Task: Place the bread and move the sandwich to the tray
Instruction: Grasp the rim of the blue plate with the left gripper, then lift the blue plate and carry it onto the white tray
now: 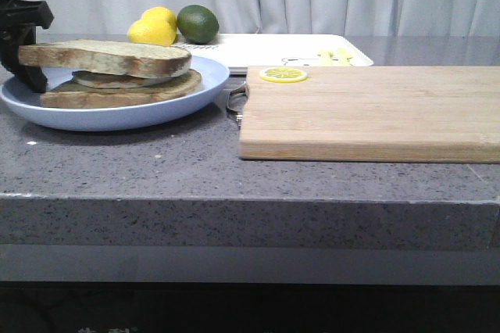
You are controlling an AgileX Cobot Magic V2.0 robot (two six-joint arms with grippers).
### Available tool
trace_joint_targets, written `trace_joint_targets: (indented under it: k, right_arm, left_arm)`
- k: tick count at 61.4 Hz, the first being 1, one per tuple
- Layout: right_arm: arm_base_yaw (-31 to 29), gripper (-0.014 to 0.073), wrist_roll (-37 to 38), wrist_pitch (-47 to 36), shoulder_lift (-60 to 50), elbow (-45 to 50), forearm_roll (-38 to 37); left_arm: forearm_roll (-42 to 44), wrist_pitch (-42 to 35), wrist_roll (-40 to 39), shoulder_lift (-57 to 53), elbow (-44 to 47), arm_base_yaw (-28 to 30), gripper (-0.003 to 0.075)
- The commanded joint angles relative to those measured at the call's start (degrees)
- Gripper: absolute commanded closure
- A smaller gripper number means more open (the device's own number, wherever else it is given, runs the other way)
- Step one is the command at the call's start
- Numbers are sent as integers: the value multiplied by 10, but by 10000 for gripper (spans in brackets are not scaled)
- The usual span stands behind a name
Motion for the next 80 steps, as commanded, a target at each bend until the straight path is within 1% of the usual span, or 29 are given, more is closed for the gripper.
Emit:
trace_joint_targets:
  k: [1,4,5,6,15,17,23,27,30,34,40,51,57,61,66,75,80]
  right_arm:
    - [-2,703,0,-48,-2,-16,-9]
    - [-2,703,0,-48,-2,-16,-9]
    - [-2,703,0,-48,-2,-16,-9]
    - [-2,703,0,-48,-2,-16,-9]
    - [-2,703,0,-48,-2,-16,-9]
    - [-2,703,0,-48,-2,-16,-9]
    - [-2,703,0,-48,-2,-16,-9]
    - [-2,703,0,-48,-2,-16,-9]
    - [-2,703,0,-48,-2,-16,-9]
    - [-2,703,0,-47,-2,-16,-9]
    - [-2,703,0,-47,-2,-16,-9]
    - [-2,703,0,-46,-2,-16,-9]
    - [-2,703,0,-46,-2,-16,-9]
    - [-2,703,0,-46,-2,-16,-9]
    - [-2,703,0,-46,-2,-16,-9]
    - [-2,703,0,-46,-2,-16,-9]
    - [-2,703,0,-46,-2,-16,-9]
  left_arm:
    - [18,8,12,-14,-12,-1,535]
    - [15,8,15,-14,-12,-1,683]
    - [13,8,15,-14,-12,-1,720]
    - [13,7,15,-14,-12,-1,737]
    - [6,5,20,-14,-15,1,738]
    - [-9,7,39,-14,-18,4,737]
    - [-98,32,103,-14,-41,26,738]
    - [-184,52,144,-14,-63,47,738]
    - [-229,67,171,-14,-78,60,738]
    - [-272,81,185,-14,-99,77,738]
    - [-288,93,186,-14,-130,93,738]
    - [-298,96,186,-11,-183,97,738]
    - [-337,102,186,4,-215,97,738]
    - [-364,107,186,25,-247,96,738]
    - [-370,113,175,62,-303,87,738]
    - [-369,127,130,165,-456,63,738]
    - [-364,150,106,227,-548,51,738]
